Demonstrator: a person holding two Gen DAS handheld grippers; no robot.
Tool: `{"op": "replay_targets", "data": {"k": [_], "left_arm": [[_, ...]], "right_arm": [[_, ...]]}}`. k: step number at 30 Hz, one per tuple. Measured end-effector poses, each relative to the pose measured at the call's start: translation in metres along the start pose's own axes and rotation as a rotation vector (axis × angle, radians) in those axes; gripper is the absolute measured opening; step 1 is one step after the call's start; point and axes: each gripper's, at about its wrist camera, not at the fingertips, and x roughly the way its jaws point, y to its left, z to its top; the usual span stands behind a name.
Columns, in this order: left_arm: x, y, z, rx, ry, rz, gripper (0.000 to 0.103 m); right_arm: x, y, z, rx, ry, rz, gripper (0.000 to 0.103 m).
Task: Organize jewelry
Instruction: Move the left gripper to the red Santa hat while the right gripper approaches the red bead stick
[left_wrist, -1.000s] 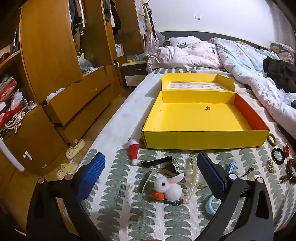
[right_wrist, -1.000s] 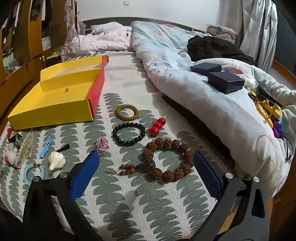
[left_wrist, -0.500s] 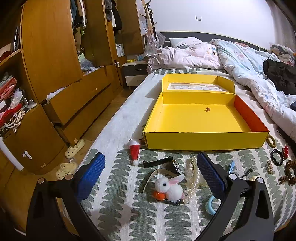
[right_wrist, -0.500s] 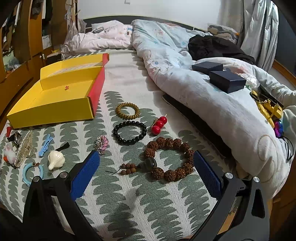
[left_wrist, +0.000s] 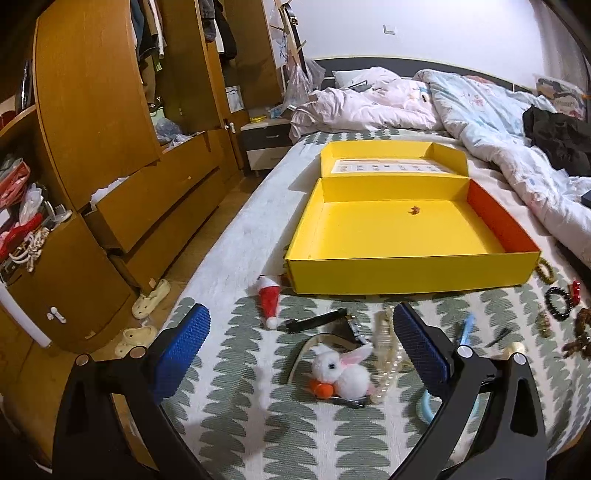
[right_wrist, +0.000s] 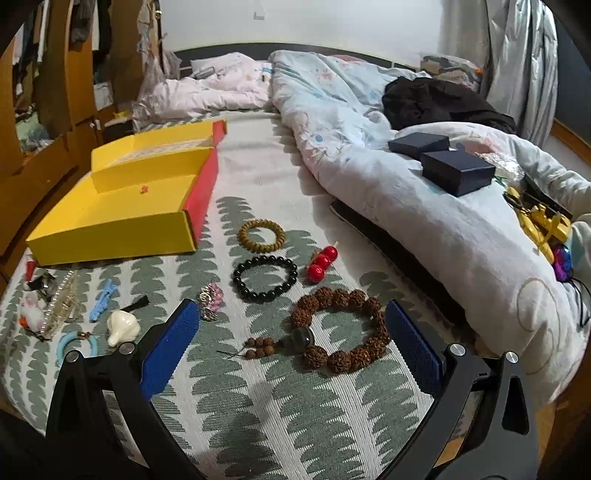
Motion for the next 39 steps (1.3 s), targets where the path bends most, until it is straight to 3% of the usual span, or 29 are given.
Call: {"op": "replay_targets", "data": {"k": [4,8,13,17,21,27,34,36,39], "left_arm": [[0.011,0.009,-0.001,-0.02,0.031,0.02,0.098],[0.015,0.021,-0.001,-0.066,0.04,-0.005,0.098],[0.038,0.031,-0.003,-0.066,0.148,0.03,0.098],[0.049,0.039,-0.004,-0.07,0.205,0.01,0.098],[0.052,0.049,0.0,-0.092,0.211,-0.025,0.098],[0.065,0.067,0.007,-0.148,0.254,-0.114,0.098],[0.089,0.095,0.018,-0.305,0.297,-0.257,0.098],[0.093,0.096,0.021,-0.314,0.296,-0.242,0.098],[0.103,0.086,0.028,-0.205,0.309,-0.154,0.098]], "right_arm": [[-0.003,-0.016,0.005,0.021,-0.013,0.064,0.1],[-0.009,-0.029,0.005,0.024,-0.031,0.067,0.1],[-0.005,-0.027,0.002,-0.038,0.007,0.115,0.1],[0.001,-0.015,0.0,-0.099,0.025,0.134,0.099],[0.007,-0.009,-0.003,-0.126,0.048,0.144,0.097],[0.012,-0.018,-0.002,-0.07,0.065,0.196,0.094],[0.016,-0.025,-0.002,-0.042,0.077,0.212,0.093],[0.017,-0.025,-0.001,-0.043,0.078,0.214,0.093],[0.018,-0.024,0.0,-0.053,0.082,0.212,0.093]]}}
